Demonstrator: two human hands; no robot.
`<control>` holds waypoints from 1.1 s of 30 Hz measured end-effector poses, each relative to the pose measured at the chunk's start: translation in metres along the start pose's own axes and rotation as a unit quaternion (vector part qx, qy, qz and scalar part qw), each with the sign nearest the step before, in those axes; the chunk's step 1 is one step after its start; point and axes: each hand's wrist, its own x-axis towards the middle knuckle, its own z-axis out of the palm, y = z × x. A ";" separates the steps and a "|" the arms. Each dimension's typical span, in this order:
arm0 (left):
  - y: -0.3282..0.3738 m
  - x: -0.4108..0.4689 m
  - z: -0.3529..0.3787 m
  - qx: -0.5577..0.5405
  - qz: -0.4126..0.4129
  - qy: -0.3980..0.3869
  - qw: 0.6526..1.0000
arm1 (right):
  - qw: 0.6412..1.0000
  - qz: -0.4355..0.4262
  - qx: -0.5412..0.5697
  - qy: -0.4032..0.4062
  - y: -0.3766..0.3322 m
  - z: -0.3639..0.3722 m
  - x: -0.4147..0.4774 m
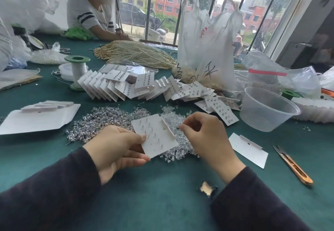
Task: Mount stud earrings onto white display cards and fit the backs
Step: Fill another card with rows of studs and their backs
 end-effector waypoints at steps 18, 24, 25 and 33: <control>-0.004 0.004 0.003 0.016 0.016 0.016 1.000 | 0.992 0.008 0.123 -0.007 -0.012 -0.005 -0.004; -0.006 0.004 0.005 0.025 0.020 0.013 0.999 | 0.985 -0.038 0.166 -0.025 -0.033 0.003 -0.016; -0.006 0.004 0.005 0.026 0.021 0.013 0.999 | 0.986 -0.053 0.154 -0.026 -0.036 0.007 -0.018; -0.007 0.004 0.006 0.033 0.031 0.019 0.999 | 0.991 -0.109 0.061 -0.044 -0.040 0.025 -0.025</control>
